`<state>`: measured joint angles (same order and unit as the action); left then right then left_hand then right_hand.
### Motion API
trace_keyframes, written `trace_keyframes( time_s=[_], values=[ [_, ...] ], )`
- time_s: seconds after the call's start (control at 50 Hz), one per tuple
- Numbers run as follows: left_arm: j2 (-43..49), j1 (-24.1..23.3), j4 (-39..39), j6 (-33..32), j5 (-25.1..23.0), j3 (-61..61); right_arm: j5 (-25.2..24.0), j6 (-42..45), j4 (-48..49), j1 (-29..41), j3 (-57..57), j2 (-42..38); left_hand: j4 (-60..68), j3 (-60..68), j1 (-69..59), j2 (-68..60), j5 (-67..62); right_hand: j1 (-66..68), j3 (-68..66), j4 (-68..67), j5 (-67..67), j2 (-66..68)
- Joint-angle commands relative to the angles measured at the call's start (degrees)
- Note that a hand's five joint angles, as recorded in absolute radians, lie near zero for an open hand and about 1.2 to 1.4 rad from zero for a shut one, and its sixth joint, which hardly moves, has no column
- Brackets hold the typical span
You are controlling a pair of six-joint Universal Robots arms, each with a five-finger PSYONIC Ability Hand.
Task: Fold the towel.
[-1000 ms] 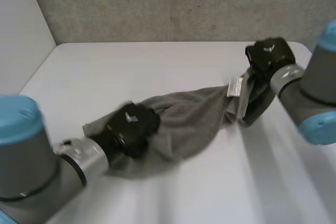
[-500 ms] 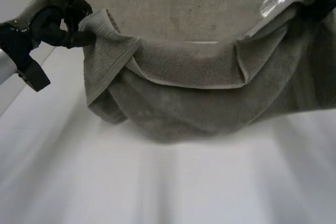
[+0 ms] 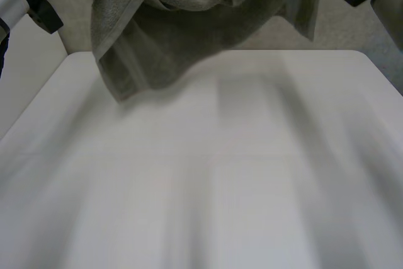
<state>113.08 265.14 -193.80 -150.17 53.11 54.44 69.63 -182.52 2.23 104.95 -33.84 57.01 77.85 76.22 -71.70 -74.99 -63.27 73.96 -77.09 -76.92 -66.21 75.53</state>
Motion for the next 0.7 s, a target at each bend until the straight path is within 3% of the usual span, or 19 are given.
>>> trace_keyframes(
  time_s=[0.02,0.04,0.08,0.1,0.12,0.14,0.18,0.26,0.38,0.46,0.5,0.52,0.6,0.7],
  values=[
    [-0.3,0.0,-1.1,-1.3,-9.6,12.0,-3.3,13.2,-15.9,-1.9,-6.0,-1.1,2.2,3.8,-8.3,-5.0,-6.7,3.9,-0.8,-1.0,-1.7,2.4],
    [-0.3,0.0,-1.1,-1.4,-9.6,12.0,-3.3,13.2,-15.9,-1.9,-6.1,-1.1,2.2,3.8,-8.3,-5.0,-6.7,3.9,-0.8,-0.9,-1.7,2.3],
    [0.0,0.1,-1.3,-2.8,-11.8,14.6,-3.1,25.0,-22.6,-2.2,-8.7,-4.0,2.2,3.8,-8.3,-5.0,-6.7,-16.5,19.6,19.5,18.8,-18.1],
    [0.4,0.3,-1.6,-5.2,-14.2,17.8,-3.1,25.1,-22.6,-2.2,-8.7,-4.0,2.2,3.8,-8.3,-5.0,-6.7,-16.6,19.7,19.6,18.9,-18.2],
    [0.9,0.7,-1.8,-8.1,-15.8,20.8,-2.7,30.4,-25.2,-2.6,-10.6,-5.1,2.2,3.8,-8.3,-5.0,-6.7,-18.8,21.9,21.7,21.0,-20.3],
    [0.9,0.7,-1.8,-8.1,-15.8,20.8,-2.7,30.5,-25.3,-2.6,-10.6,-5.2,2.2,3.8,-8.3,-5.0,-6.7,-18.8,21.9,21.8,21.0,-20.4],
    [2.2,1.7,-1.5,-14.5,-17.2,26.0,-2.7,36.9,-26.7,-4.0,-15.1,-6.3,2.2,3.8,-8.3,-5.0,-6.7,-19.0,22.1,21.9,21.2,-20.5],
    [3.5,3.3,-1.1,-20.3,-17.4,29.9,-2.7,37.0,-23.5,-5.1,-19.0,-6.8,-0.5,1.1,-5.6,-2.3,-4.1,-19.1,22.3,22.1,21.4,-20.7],
    [5.0,4.2,0.6,-27.5,-17.5,34.6,-2.3,37.8,-16.7,-5.6,-26.7,-6.3,-19.0,-17.4,12.8,16.1,14.4,-20.5,23.6,23.4,22.7,-22.0],
    [5.0,4.2,2.3,-30.2,-17.5,35.7,-2.4,37.8,-15.9,-5.6,-28.9,-5.4,-33.0,-31.4,26.8,30.1,28.4,-28.9,32.0,31.9,31.1,-30.5],
    [4.7,4.2,4.7,-32.5,-17.4,36.0,-2.5,37.8,-15.9,-5.6,-31.0,-3.8,-45.7,-44.1,39.6,42.9,41.1,-41.4,44.6,44.4,43.7,-43.0],
    [4.7,4.2,4.7,-32.5,-17.4,36.0,-2.5,37.8,-15.9,-5.5,-31.0,-3.8,-45.8,-44.1,39.6,42.9,41.2,-41.5,44.6,44.5,43.8,-43.1],
    [3.2,4.2,9.6,-36.1,-17.3,35.9,-3.2,37.8,-15.0,-5.4,-34.0,-0.5,-58.3,-56.7,52.2,55.5,53.8,-62.5,65.6,65.4,64.7,-64.0],
    [-0.6,4.2,15.7,-39.0,-17.1,36.2,-5.3,38.2,-12.1,-5.7,-38.5,4.2,-63.2,-61.6,57.1,60.4,58.7,-64.0,67.1,66.9,66.2,-65.5]
  ],
)
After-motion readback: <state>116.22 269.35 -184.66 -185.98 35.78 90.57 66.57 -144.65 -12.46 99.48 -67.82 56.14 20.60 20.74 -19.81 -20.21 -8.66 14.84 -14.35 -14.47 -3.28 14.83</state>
